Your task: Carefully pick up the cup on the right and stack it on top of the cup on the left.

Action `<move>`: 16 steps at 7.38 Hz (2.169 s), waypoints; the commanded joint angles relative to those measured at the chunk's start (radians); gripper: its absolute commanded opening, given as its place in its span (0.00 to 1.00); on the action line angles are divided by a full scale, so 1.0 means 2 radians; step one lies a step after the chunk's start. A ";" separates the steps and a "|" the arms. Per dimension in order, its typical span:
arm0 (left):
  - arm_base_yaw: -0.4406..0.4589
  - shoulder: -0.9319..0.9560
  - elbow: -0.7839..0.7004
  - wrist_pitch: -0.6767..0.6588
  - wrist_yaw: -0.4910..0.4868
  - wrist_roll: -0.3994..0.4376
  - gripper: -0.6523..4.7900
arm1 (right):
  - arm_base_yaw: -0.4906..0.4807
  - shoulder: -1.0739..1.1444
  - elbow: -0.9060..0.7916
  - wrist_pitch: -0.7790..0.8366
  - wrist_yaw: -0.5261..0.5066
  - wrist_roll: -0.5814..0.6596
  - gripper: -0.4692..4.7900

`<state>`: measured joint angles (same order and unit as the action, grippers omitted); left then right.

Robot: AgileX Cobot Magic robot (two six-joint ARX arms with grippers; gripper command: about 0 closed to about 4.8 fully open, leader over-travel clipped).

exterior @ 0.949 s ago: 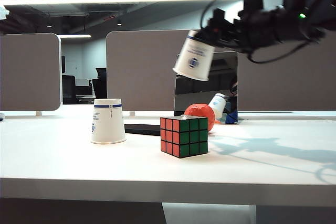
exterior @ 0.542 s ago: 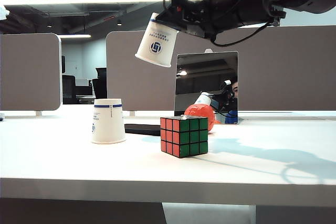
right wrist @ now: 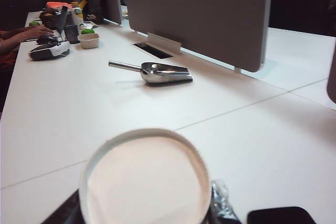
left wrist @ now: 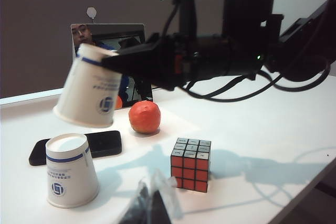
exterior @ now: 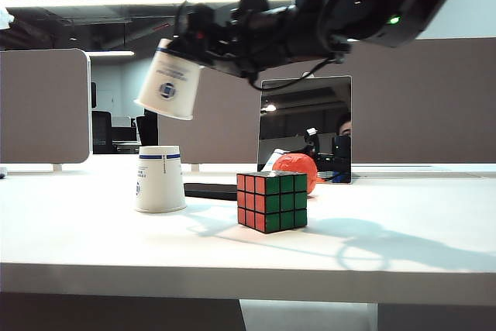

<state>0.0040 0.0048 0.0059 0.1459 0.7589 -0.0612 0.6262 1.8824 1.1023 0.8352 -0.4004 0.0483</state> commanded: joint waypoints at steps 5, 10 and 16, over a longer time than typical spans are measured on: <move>0.000 0.000 0.001 0.006 0.002 -0.002 0.11 | 0.010 0.062 0.069 -0.034 0.033 -0.001 0.61; 0.000 0.000 0.001 0.006 0.003 -0.002 0.11 | 0.002 0.104 0.117 -0.055 0.043 -0.015 0.61; 0.000 0.000 0.001 0.006 0.002 -0.003 0.11 | 0.007 0.106 0.125 -0.197 0.043 -0.015 0.61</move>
<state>0.0040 0.0048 0.0059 0.1459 0.7589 -0.0650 0.6373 2.0983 1.3525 0.4789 -0.3141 0.0177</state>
